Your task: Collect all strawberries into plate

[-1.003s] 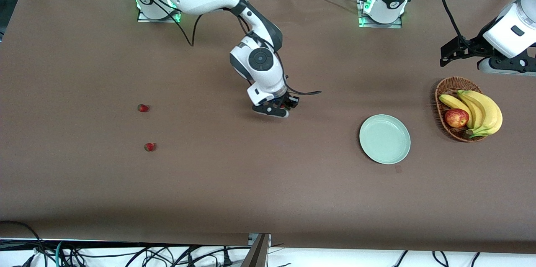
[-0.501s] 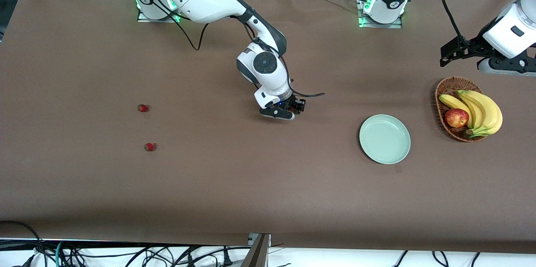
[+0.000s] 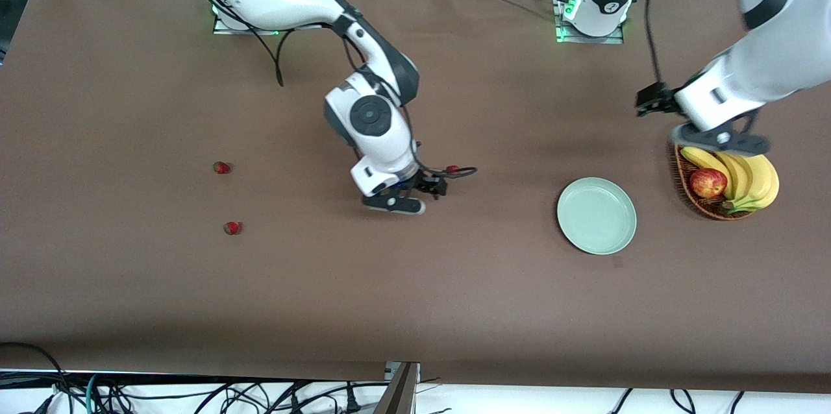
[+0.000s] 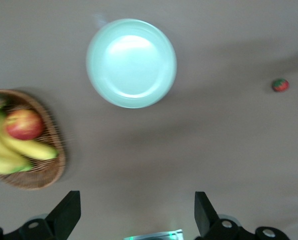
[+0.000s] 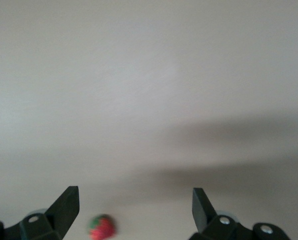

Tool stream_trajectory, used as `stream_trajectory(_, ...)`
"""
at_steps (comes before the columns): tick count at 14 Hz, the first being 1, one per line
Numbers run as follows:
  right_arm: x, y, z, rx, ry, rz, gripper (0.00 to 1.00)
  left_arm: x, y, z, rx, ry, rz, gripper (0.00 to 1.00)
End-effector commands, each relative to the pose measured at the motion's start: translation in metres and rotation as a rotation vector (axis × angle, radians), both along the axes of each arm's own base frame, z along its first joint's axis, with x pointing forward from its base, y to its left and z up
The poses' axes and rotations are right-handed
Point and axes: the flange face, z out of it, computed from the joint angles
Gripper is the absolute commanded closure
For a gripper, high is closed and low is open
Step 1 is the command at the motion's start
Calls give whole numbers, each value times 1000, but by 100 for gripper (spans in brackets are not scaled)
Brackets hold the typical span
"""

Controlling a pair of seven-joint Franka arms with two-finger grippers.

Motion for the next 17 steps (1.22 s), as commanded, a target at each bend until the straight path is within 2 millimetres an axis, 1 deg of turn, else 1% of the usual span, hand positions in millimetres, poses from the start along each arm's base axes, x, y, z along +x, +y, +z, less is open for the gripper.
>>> stream_trajectory(1, 25, -63, 30, -63, 45, 122, 0, 28, -32, -53, -85, 21, 39, 0)
stream_trajectory(2, 35, -86, 38, -74, 57, 168, 0, 37, -41, -75, -103, 32, 92, 0)
stream_trajectory(3, 44, -112, 43, -91, 80, 188, 0, 41, -63, -93, -127, 33, 152, 0)
stream_trajectory(4, 54, -141, 40, -109, 120, 187, 0, 40, -90, -104, -133, 24, 229, 0)
stream_trajectory(5, 61, -169, 38, -129, 165, 191, 0, 27, -134, -119, -99, 18, 307, 0)
stream_trajectory(6, 62, -187, 42, -140, 197, 225, 0, 21, -167, -143, -73, -4, 426, 0)
stream_trajectory(7, 65, -206, 42, -153, 222, 272, 0, 12, -192, -171, -39, -40, 499, 0)
stream_trajectory(8, 70, -232, 41, -167, 240, 303, 0, -7, -215, -203, 10, -85, 475, 0)
stream_trajectory(9, 76, -258, 37, -189, 256, 337, 0, -12, -228, -227, 7, -154, 455, 0)
stream_trajectory(10, 80, -278, 33, -202, 265, 381, 0, -11, -238, -244, -27, -198, 470, 0)
stream_trajectory(11, 82, -298, 25, -217, 279, 403, 0, -17, -258, -260, -44, -216, 493, 0)
stream_trajectory(12, 85, -318, 18, -227, 286, 401, 0, -20, -269, -267, -57, -229, 528, 0)
stream_trajectory(13, 88, -338, 8, -225, 292, 408, 0, -22, -275, -274, -65, -235, 542, 0)
stream_trajectory(14, 92, -364, -3, -210, 284, 405, 0, -29, -284, -282, -60, -227, 531, 0)
stream_trajectory(15, 94, -388, -13, -199, 269, 392, 0, -32, -285, -289, -52, -221, 524, 0)
stream_trajectory(16, 95, -401, -25, -199, 258, 381, 0, -33, -286, -291, -50, -219, 521, 0)
stream_trajectory(17, 95, -405, -38, -198, 254, 375, 0, -36, -290, -295, -47, -213, 516, 0)
